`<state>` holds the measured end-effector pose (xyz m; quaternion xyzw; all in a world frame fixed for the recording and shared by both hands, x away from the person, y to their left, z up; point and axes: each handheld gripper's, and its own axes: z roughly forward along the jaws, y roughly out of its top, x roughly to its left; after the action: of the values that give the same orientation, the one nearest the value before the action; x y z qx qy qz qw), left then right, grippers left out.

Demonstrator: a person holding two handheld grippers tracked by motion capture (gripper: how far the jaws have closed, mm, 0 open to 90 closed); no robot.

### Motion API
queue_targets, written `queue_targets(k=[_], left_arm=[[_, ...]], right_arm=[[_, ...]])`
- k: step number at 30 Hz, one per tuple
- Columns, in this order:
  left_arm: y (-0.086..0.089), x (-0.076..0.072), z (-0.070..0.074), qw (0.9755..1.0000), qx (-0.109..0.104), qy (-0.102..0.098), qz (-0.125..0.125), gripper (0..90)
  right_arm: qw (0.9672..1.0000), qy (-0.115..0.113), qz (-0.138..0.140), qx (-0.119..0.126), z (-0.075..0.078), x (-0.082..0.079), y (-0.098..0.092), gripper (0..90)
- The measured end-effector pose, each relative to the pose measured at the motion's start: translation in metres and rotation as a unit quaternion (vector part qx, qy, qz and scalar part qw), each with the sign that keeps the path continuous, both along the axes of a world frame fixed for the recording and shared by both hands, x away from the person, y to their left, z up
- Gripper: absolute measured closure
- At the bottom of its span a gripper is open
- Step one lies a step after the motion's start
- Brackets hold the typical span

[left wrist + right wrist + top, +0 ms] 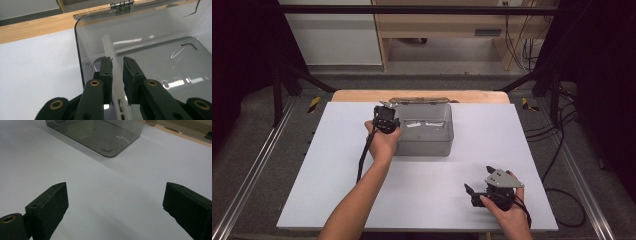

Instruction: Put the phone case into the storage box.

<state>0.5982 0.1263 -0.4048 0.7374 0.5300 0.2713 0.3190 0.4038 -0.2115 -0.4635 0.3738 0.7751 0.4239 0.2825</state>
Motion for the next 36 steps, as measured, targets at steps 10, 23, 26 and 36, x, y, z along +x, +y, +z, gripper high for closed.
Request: queue_targets(k=[10, 23, 26, 36], left_arm=[[0.001, -0.003, 0.007, 0.9985, -0.05, -0.017, -0.014, 75.4], [0.013, -0.017, 0.029, 0.9903, -0.095, -0.096, -0.033, 33.6], [0.019, -0.022, 0.035, 0.9869, -0.108, -0.115, -0.035, 21.5], [0.05, -0.043, 0.041, 0.9745, -0.161, -0.147, -0.053, 5.4]], right_arm=[[1.0, 0.001, 0.001, 0.0, 0.0, 0.0, 0.001, 6.7], [0.9998, -0.006, -0.01, 0.019, 0.001, 0.001, -0.005, 6.6], [0.9992, -0.011, -0.018, 0.032, 0.003, 0.001, -0.008, 6.3], [0.9977, -0.021, -0.03, 0.058, 0.005, 0.001, -0.016, 5.0]])
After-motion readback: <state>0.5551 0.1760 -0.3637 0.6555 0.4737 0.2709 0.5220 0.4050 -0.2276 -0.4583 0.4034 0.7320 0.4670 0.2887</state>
